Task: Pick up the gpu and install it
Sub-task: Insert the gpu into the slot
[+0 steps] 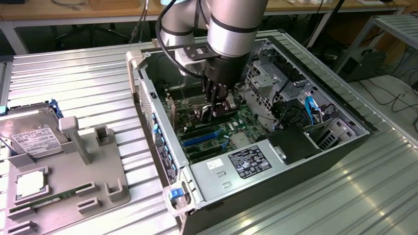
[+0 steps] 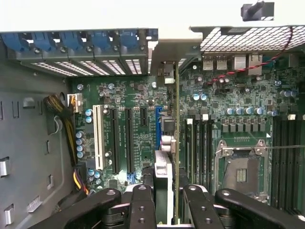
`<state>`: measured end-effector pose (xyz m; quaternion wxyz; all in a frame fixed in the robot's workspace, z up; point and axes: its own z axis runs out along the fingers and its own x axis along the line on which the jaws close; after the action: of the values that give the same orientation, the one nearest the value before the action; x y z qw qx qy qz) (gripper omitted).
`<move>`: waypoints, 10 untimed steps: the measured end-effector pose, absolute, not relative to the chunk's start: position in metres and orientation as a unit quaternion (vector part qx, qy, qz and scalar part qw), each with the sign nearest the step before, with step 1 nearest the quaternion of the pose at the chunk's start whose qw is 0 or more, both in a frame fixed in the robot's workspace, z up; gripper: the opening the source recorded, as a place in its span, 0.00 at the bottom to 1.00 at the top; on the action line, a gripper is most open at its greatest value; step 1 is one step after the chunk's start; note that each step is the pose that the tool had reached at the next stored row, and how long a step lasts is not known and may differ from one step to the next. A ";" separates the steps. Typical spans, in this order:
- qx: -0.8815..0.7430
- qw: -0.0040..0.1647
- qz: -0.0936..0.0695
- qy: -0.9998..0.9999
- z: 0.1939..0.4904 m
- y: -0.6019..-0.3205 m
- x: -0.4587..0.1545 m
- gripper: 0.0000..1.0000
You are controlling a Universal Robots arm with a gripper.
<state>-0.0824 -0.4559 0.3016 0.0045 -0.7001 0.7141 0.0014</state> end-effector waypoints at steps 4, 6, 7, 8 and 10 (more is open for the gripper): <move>-0.700 0.005 0.001 0.714 0.296 -0.456 -0.083 0.28; -0.700 0.004 0.001 0.714 0.293 -0.457 -0.083 0.28; -0.700 0.004 0.001 0.714 0.292 -0.457 -0.083 0.28; -0.700 0.004 0.001 0.714 0.290 -0.457 -0.083 0.28; -0.701 0.004 0.001 0.713 0.288 -0.457 -0.084 0.28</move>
<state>-0.0838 -0.4573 0.2883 0.0045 -0.7007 0.7134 0.0014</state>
